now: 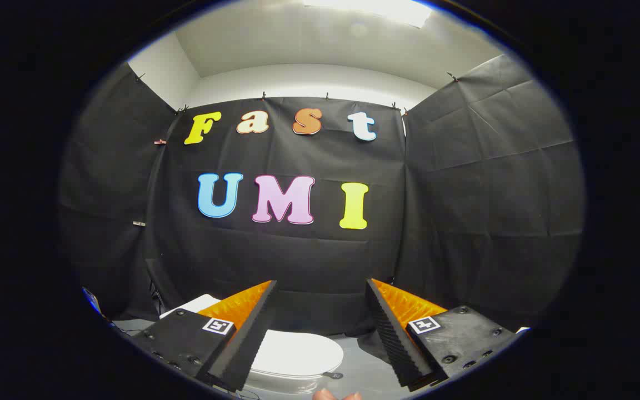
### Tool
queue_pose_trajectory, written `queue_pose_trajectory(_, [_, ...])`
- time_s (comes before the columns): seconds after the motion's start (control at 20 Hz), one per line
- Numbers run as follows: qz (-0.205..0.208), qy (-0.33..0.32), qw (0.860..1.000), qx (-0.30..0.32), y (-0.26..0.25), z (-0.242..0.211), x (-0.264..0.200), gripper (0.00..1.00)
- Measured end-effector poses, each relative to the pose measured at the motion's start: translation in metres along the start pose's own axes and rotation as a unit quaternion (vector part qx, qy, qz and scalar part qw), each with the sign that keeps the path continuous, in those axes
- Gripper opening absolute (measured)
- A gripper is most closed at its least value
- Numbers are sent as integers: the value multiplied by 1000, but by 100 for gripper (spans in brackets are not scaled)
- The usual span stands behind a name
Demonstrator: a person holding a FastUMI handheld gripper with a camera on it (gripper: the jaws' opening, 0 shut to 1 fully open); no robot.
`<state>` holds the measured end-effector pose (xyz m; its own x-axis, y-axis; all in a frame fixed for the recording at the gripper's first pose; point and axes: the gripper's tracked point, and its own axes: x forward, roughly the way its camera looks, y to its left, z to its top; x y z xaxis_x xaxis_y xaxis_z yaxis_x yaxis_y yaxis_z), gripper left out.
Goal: Open the toilet lid.
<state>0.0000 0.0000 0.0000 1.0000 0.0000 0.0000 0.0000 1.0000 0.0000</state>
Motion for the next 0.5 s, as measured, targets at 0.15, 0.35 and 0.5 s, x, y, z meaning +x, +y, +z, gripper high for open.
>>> queue_pose_trajectory(0.15, [-4,6,1000,1,-2,-4,1,98])
queue_pose_trajectory(0.35, [-4,11,1000,-3,-3,-7,3,98])
queue_pose_trajectory(0.5, [1,11,1000,-3,0,-7,3,98])
